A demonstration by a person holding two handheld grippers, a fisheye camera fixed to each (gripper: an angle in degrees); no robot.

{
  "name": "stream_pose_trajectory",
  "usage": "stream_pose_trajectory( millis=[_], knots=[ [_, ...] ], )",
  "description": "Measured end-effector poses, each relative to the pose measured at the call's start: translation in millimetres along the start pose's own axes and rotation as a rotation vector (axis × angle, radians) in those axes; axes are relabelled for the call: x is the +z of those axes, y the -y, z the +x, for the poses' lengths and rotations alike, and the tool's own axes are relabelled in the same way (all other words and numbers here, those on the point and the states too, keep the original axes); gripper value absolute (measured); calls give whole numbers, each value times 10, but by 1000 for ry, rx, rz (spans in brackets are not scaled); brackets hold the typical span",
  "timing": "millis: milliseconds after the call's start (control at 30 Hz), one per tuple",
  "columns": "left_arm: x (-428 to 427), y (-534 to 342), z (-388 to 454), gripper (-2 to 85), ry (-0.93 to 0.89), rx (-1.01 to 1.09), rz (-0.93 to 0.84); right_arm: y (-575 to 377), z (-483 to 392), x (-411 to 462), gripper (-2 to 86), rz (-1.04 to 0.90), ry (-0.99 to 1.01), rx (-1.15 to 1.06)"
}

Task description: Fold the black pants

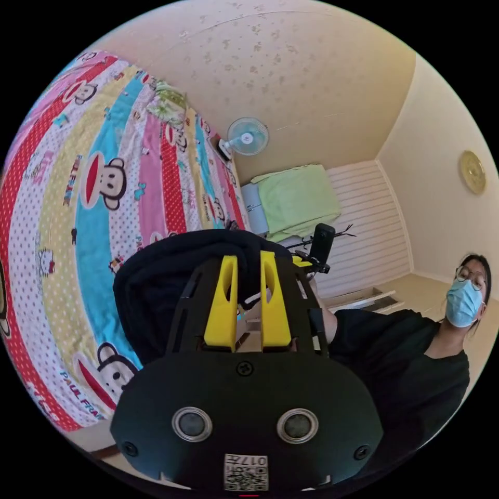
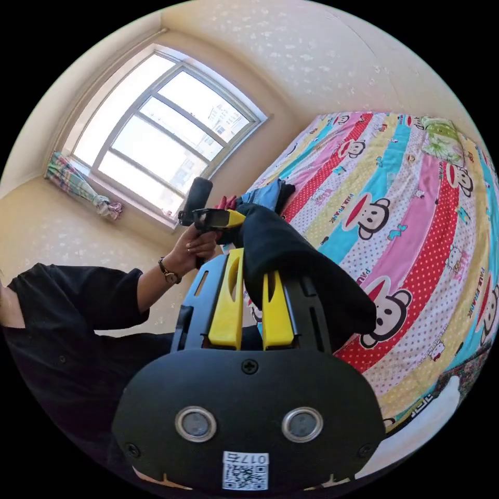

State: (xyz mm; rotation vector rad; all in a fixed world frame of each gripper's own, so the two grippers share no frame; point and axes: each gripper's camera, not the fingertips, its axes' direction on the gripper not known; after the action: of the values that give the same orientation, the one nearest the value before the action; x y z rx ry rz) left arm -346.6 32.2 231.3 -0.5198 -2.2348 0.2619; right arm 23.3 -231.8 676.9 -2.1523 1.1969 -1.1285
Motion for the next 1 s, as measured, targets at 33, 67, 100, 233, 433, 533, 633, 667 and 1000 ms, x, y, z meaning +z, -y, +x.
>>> stream_pose_trajectory(
  millis=[33, 67, 100, 233, 433, 533, 633, 667, 1000],
  knots=[
    [94, -105, -111, 67, 0, -32, -21, -228, 177, 219, 24, -46, 47, 70],
    [264, -338, -320, 69, -18, -95, -57, -493, 343, 431, 30, -96, 119, 128],
    [437, -593, -527, 74, -44, -164, -106, -635, 420, 534, 34, -123, 150, 156],
    [781, -1285, -1014, 111, 6, -429, -265, -1585, 902, 1094, 104, -360, 273, 431],
    [380, -1308, -1215, 196, -2, -493, -3, -1894, 1361, 848, 160, -265, 228, 610],
    [259, -838, -1234, 245, 73, -410, 68, -1681, 1550, 722, 204, -123, 169, 584],
    [381, -328, -1461, 258, 57, -384, 52, -1450, 1760, 829, 237, -52, 109, 599],
    [488, -169, -1596, 268, 71, -405, 6, -1405, 1859, 948, 251, -48, 101, 628],
    [935, 210, -1941, 229, 114, -481, -138, -1600, 1840, 1458, 267, 40, 102, 745]
  ],
)
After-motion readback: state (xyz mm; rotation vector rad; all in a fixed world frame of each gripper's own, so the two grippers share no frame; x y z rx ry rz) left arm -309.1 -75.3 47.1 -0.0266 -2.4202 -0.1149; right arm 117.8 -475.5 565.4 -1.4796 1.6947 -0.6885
